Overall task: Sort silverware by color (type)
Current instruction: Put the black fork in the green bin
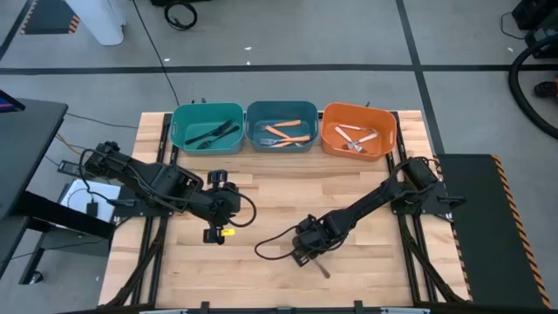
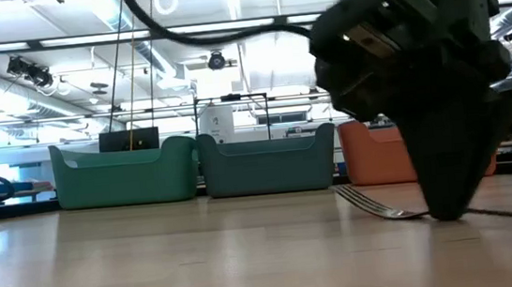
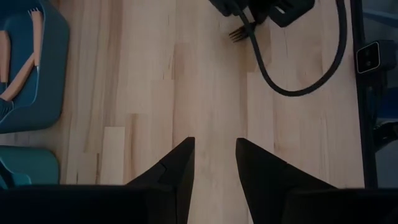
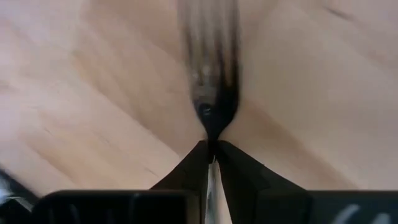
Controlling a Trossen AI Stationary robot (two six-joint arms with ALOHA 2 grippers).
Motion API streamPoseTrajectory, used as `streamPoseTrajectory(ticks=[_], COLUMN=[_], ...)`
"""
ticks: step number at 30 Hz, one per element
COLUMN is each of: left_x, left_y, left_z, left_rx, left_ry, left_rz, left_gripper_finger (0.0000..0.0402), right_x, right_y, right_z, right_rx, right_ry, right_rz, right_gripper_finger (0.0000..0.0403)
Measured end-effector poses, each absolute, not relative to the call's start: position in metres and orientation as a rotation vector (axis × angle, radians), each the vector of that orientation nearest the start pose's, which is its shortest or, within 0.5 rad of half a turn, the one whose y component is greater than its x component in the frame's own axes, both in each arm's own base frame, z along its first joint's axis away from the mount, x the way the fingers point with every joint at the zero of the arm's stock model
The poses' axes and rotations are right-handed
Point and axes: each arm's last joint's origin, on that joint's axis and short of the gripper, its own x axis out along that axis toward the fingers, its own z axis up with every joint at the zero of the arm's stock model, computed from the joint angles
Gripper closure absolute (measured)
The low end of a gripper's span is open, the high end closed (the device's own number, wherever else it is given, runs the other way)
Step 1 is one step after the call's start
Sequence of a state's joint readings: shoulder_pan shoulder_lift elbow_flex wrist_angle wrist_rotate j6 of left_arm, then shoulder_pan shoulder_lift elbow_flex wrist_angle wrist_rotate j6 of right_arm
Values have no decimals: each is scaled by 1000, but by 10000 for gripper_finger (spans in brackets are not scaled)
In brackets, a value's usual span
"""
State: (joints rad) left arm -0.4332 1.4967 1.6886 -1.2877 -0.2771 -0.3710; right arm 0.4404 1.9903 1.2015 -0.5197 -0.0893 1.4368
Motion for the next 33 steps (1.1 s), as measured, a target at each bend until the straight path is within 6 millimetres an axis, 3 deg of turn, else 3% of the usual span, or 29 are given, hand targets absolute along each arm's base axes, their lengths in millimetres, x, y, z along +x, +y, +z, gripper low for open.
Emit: streamPoseTrajectory(ticks=[8, 13, 19, 24, 33], left_x=[251, 251, 252, 256, 287], left_y=[-108, -108, -107, -100, -64], left_z=[387, 387, 388, 389, 400], left_rx=[44, 43, 52, 54, 22], left_ry=[1030, 1029, 1019, 980, 792], left_rz=[52, 51, 76, 140, 206], left_gripper_finger=[274, 274, 274, 274, 274], right_x=[326, 327, 329, 324, 304], right_y=[157, 156, 157, 154, 127], right_z=[119, 119, 124, 149, 237], right_rx=[939, 856, 856, 842, 815], right_ry=[1386, 1402, 1386, 1327, 981], right_rz=[-577, -487, -419, -375, -394], right_gripper_finger=[364, 392, 397, 400, 401])
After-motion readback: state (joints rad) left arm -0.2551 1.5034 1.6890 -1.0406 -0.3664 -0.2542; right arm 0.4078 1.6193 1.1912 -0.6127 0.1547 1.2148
